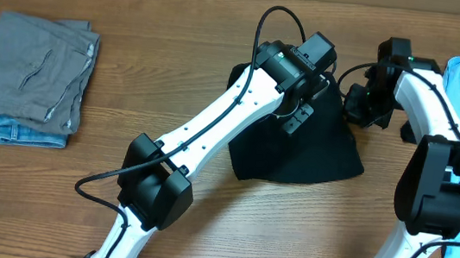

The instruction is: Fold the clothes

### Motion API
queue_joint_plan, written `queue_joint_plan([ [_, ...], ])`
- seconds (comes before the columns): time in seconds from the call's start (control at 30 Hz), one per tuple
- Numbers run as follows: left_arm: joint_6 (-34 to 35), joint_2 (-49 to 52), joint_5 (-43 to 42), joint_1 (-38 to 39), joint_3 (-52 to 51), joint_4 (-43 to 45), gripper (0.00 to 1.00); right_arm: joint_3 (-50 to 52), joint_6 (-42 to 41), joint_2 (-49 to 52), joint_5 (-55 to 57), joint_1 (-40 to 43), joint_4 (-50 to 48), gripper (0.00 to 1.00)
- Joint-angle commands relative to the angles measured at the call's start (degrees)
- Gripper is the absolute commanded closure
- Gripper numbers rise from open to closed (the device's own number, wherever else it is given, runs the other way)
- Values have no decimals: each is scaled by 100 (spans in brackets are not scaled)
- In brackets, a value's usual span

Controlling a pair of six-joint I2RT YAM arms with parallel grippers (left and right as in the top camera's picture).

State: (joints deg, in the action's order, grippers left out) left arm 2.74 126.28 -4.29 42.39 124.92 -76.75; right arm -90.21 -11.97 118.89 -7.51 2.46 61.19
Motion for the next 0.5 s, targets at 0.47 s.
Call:
queue_joint_plan([
  [0.47, -798, 7, 743, 20, -7, -686, 96, 1276, -538, 17, -807, -1139, -1117, 96],
])
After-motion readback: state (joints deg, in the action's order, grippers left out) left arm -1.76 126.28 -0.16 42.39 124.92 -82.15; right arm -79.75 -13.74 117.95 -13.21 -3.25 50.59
